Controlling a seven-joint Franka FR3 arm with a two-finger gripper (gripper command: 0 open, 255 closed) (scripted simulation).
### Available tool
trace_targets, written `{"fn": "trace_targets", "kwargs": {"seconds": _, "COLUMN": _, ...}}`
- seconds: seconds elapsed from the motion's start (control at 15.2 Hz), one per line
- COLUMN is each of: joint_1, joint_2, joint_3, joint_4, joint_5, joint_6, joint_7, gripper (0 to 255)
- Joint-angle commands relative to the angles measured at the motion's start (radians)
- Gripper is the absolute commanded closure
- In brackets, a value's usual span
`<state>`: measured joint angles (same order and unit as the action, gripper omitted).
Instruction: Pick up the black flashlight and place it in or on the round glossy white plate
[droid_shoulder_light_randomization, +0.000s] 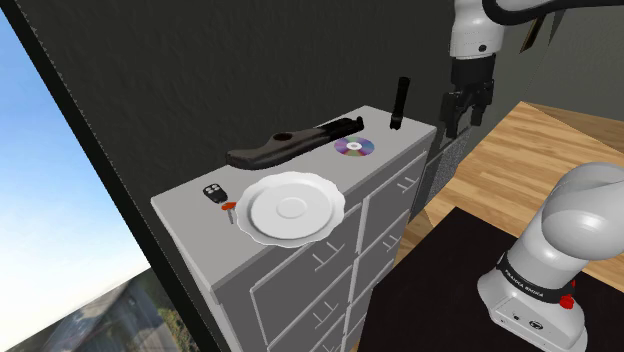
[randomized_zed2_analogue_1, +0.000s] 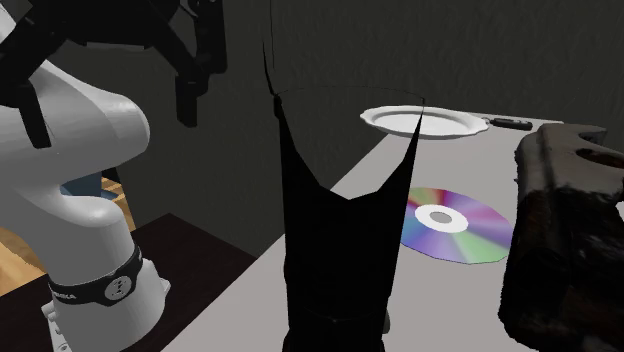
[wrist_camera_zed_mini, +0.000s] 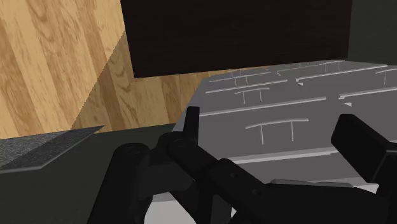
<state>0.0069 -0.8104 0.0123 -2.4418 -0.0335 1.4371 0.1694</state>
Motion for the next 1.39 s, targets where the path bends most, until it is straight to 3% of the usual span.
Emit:
{"fn": "trace_targets", "kwargs": {"seconds": 0.0, "joint_1": 0.000, "joint_2": 0.000, "joint_3": 0.000, "joint_4": 0.000, "joint_5": 0.000, "joint_6": 0.000, "joint_7": 0.000, "gripper": 0}}
{"fn": "trace_targets", "kwargs": {"seconds": 0.53, "joint_1": -0.001, "joint_2": 0.246, "joint_3": -0.062, "joint_4": 0.232, "joint_5": -0.010, "joint_6": 0.107, "joint_7": -0.086, "gripper": 0}}
{"fn": "trace_targets", "kwargs": {"seconds": 1.12, "joint_1": 0.005, "joint_2": 0.515, "joint_3": -0.122, "joint_4": 0.562, "joint_5": 0.028, "joint_6": 0.146, "joint_7": -0.188, "gripper": 0}}
{"fn": "trace_targets", "kwargs": {"seconds": 1.32, "joint_1": 0.005, "joint_2": 0.517, "joint_3": -0.123, "joint_4": 0.540, "joint_5": 0.029, "joint_6": 0.173, "joint_7": -0.191, "gripper": 0}}
